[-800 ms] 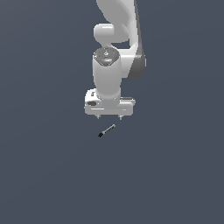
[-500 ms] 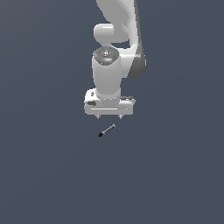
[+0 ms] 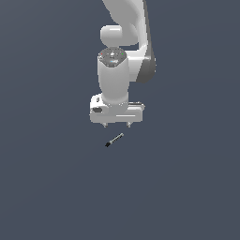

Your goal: Pick up the object and move it to a goal position.

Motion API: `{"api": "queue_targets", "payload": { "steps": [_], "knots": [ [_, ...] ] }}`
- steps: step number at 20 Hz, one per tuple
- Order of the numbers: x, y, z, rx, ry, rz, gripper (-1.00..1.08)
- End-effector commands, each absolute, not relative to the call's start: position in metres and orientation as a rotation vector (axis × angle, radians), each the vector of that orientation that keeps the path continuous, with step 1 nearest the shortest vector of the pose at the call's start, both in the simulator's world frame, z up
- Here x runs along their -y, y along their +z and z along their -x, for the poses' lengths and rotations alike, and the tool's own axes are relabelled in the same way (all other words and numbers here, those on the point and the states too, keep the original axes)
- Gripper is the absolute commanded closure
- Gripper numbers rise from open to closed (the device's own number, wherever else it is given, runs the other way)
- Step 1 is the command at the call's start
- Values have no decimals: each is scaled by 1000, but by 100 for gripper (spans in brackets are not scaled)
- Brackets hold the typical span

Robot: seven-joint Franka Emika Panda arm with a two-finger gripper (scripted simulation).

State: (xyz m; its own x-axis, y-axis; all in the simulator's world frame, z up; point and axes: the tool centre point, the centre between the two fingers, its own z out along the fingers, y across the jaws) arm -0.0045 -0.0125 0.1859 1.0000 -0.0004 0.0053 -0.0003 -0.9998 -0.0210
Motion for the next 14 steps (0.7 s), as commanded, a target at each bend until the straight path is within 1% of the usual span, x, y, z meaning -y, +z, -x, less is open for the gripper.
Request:
{"api": "queue_targets", "payload": {
  "steps": [1, 14],
  "knots": [
    [12, 185, 5, -11, -7, 3120, -92],
    [14, 155, 8, -318, 0, 3099, -92]
  ]
}}
